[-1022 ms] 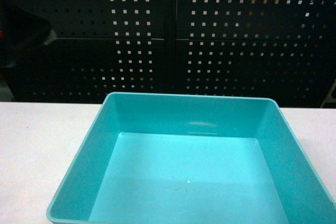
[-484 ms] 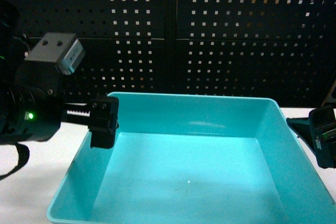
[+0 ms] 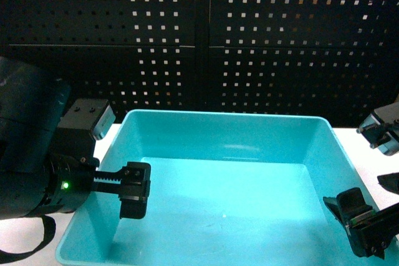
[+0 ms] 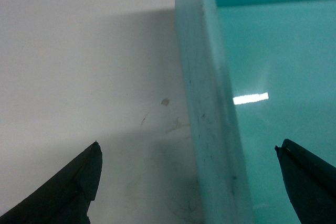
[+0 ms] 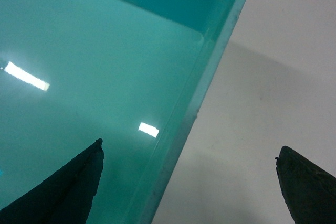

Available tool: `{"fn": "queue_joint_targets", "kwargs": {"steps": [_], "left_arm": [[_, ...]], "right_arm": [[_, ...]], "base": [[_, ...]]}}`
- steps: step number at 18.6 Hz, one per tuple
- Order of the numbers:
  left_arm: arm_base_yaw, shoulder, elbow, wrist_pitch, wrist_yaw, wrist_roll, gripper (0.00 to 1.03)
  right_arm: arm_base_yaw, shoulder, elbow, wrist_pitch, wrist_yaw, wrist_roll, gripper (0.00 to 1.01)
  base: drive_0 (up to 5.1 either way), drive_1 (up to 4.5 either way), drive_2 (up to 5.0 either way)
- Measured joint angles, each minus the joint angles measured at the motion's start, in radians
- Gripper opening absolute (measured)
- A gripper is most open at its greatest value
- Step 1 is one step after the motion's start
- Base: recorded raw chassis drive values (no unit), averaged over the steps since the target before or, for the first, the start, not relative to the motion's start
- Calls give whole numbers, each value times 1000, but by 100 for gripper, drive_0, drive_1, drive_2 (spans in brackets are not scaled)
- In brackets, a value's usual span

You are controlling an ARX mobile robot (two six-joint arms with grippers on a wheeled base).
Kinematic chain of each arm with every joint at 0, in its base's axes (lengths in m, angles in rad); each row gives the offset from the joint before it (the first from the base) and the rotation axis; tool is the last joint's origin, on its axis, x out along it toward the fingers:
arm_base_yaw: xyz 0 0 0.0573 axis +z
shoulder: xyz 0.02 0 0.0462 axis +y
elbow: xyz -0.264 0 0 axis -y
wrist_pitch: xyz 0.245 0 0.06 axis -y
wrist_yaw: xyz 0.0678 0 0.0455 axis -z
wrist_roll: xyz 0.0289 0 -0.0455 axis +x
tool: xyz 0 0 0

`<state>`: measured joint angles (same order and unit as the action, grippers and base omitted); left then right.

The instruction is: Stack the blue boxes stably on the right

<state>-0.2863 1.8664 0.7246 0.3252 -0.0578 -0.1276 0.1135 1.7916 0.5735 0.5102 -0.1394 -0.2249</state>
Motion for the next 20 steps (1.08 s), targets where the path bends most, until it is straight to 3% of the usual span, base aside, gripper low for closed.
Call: {"fn": "queue_joint_targets", "kwargs": {"steps": [4,11,12,15,17,19,20], "left_arm": [[1,9,-7,22,-3,-21,98],[2,8,-9,14,-10,-43,98],[2,8,-9,12,-10,-49,98],[-4,5,-9,-8,-10,-60,98],[-17,-2,-9,-27,-13,-90,98],[-29,-2,-5,-40,-32,-126,98],[-39,-2,-3,-47,-58,-137,90]], "right_arm": [[13,21,-10,14,16,21,98],[43,26,-21,19,31,42,36],[45,26,-22,20,31,55,27],[42,27,-22,45,42,153,9],[36,27,-26,44,42,179,8],[36,27,-27,45,42,183,8],[36,27,-29,48,42,183,8]], "base": [[0,0,0],[0,0,0],[0,0,0],[0,0,0],[0,0,0],[0,0,0],[0,0,0]]}}
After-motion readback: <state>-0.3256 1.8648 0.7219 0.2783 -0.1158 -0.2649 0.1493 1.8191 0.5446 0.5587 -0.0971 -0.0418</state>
